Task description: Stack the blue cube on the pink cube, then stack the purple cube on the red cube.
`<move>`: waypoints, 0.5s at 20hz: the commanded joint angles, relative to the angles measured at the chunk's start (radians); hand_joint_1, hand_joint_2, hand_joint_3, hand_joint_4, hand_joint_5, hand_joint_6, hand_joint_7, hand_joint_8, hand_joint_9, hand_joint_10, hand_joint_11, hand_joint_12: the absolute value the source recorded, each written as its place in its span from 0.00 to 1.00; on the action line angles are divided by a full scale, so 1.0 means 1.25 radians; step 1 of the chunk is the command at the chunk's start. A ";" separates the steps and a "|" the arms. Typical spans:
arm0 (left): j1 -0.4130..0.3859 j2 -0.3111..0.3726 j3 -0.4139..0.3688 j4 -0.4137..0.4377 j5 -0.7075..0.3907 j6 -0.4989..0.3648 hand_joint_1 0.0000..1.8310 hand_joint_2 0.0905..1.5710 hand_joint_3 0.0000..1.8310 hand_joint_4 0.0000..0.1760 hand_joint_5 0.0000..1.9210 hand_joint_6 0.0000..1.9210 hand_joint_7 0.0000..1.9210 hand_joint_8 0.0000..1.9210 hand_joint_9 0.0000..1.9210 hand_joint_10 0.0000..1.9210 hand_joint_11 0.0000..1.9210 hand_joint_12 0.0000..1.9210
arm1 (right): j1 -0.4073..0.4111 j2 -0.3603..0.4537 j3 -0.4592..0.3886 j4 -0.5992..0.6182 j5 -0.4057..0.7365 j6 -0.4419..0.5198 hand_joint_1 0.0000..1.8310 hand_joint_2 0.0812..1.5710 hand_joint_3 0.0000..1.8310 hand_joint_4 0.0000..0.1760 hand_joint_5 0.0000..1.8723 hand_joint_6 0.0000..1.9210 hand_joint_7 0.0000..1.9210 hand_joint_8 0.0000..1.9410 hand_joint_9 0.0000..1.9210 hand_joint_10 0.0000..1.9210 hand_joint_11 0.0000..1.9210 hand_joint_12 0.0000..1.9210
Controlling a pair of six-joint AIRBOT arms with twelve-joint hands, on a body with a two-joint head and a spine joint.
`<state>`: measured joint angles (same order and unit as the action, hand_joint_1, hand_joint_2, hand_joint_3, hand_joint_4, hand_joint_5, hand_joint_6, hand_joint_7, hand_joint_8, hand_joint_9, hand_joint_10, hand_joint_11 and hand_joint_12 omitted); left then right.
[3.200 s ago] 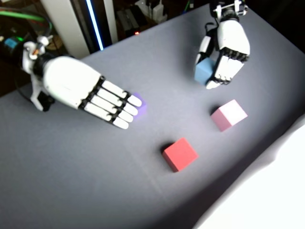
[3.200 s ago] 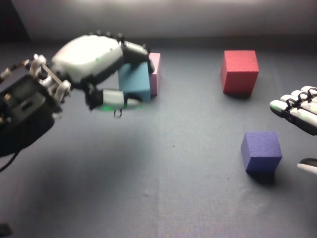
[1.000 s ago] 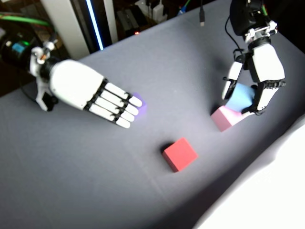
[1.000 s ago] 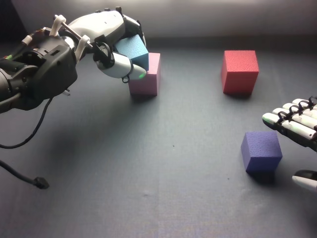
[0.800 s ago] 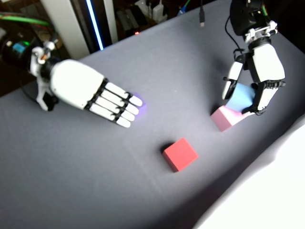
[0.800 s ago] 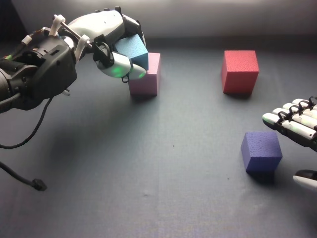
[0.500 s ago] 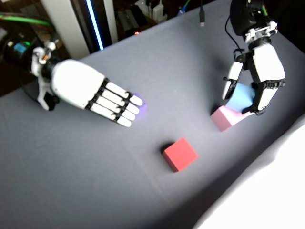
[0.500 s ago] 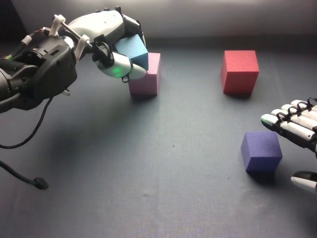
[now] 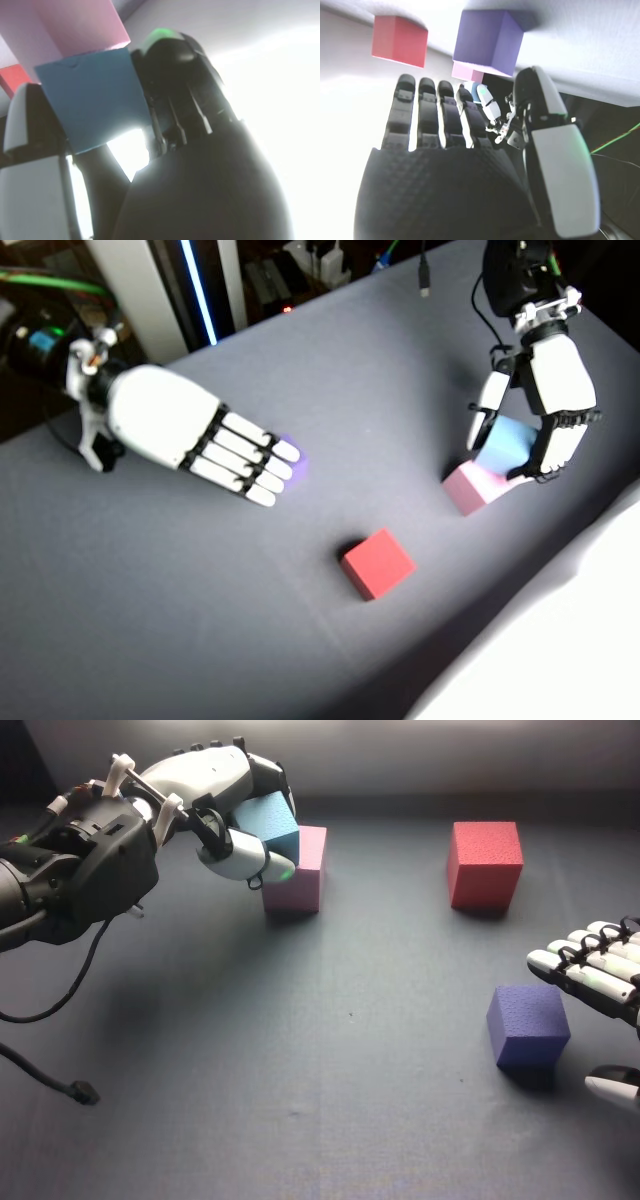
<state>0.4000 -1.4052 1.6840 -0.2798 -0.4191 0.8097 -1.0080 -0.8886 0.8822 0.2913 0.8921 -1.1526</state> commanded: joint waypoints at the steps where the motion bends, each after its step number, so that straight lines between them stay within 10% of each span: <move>1: -0.001 -0.001 0.005 0.005 -0.076 -0.002 0.69 0.77 0.00 0.00 0.26 0.47 0.40 0.72 0.36 0.74 0.33 0.97 | 0.003 0.000 0.003 -0.008 0.088 0.003 0.38 0.84 0.00 0.00 0.00 0.00 0.00 0.00 0.00 0.00 0.00 0.00; 2: -0.001 -0.001 0.005 0.008 -0.076 -0.002 0.70 0.77 0.00 0.00 0.29 0.34 0.39 0.72 0.33 0.68 0.28 0.95 | 0.003 0.000 0.003 -0.008 0.088 0.003 0.38 0.84 0.00 0.00 0.00 0.00 0.00 0.00 0.00 0.00 0.00 0.00; 5: 0.000 -0.004 0.005 0.011 -0.073 -0.002 0.54 0.76 0.00 0.00 0.25 0.28 0.28 0.23 0.27 0.50 0.19 0.86 | 0.003 0.000 0.003 -0.008 0.088 0.003 0.37 0.84 0.00 0.00 0.00 0.00 0.00 0.00 0.00 0.00 0.00 0.00; 10: 0.002 -0.004 0.004 0.012 -0.074 -0.002 0.51 0.75 0.00 0.00 0.23 0.11 0.28 0.03 0.17 0.41 0.01 0.89 | 0.003 0.000 0.003 -0.008 0.088 0.004 0.38 0.84 0.00 0.00 0.00 0.00 0.00 0.00 0.00 0.00 0.00 0.00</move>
<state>0.4030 -1.4124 1.6848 -0.2707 -0.4103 0.8082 -1.0080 -0.8886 0.8841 0.2916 0.8921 -1.1526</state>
